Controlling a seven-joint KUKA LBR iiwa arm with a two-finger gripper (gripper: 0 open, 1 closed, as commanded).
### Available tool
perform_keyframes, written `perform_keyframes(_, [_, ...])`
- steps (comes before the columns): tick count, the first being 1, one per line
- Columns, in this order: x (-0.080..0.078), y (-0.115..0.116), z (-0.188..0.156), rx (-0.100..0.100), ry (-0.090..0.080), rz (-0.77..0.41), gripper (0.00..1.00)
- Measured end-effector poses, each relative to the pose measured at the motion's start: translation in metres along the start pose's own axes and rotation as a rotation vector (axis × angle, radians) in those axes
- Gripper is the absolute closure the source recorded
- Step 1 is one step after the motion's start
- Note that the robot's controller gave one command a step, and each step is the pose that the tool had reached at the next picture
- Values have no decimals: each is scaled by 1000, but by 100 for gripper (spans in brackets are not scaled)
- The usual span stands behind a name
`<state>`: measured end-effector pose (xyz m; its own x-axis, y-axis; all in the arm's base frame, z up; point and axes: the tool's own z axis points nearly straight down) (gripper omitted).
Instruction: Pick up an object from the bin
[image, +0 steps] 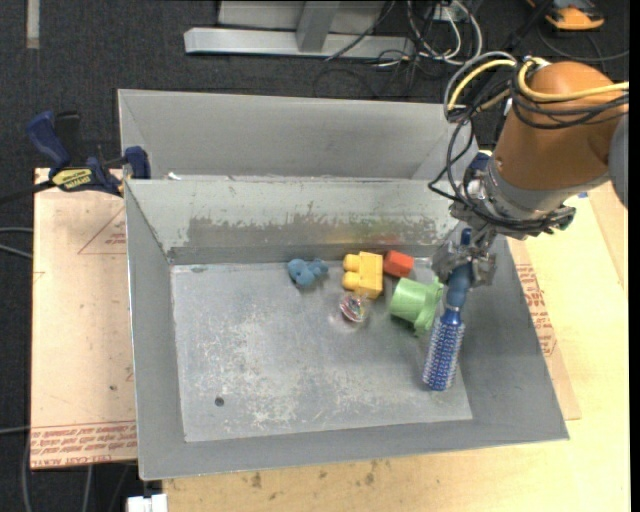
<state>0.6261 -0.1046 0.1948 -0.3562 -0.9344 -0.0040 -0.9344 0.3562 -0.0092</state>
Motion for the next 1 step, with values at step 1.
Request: perform_keyframes(1, [-8,26,-120,0,0,-28,100])
